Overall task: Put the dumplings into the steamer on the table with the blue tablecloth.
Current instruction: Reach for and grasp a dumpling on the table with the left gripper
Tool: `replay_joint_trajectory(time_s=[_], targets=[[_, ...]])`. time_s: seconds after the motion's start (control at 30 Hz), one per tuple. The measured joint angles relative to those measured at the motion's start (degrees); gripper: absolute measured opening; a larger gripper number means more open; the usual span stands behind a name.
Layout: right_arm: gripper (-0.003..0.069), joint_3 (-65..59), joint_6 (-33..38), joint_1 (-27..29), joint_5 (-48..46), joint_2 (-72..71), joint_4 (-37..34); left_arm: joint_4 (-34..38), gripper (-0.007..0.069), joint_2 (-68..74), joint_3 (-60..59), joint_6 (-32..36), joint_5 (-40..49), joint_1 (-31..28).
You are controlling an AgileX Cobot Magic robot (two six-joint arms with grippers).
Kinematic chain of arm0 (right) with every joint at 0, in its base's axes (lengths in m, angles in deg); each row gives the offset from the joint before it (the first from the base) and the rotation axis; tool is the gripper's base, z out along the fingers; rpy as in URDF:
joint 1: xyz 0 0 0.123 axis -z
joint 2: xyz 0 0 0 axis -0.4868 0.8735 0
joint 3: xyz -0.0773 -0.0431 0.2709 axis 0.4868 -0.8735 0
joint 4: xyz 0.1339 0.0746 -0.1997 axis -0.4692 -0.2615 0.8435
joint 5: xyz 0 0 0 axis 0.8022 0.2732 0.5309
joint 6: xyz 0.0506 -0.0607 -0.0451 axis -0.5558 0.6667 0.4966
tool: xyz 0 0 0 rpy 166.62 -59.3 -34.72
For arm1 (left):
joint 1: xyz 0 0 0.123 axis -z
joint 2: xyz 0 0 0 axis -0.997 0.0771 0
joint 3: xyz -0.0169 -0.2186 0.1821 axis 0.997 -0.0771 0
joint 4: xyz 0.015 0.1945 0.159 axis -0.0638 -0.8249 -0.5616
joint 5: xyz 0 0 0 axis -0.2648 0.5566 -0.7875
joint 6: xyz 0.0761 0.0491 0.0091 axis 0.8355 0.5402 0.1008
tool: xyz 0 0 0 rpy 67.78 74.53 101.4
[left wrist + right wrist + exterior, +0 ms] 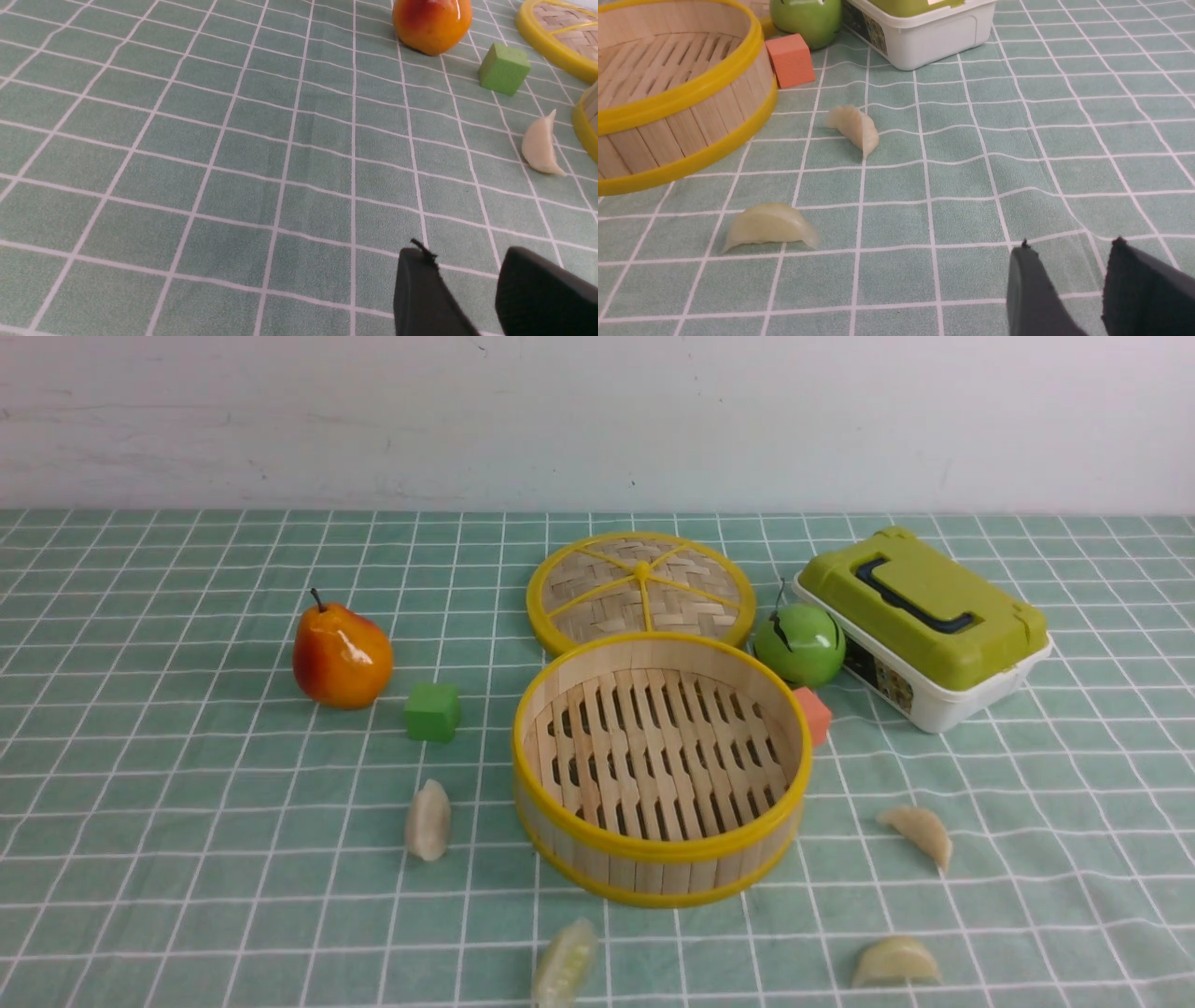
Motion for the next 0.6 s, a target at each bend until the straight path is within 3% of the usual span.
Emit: replay_joint_trajectory(time_s=[0.6], targets=[[0.0240,-0.4,0.0,0.0,3.2,0.0,2.4,0.0,0.0237,0.0,0.0,0.0,0.0,0.0]])
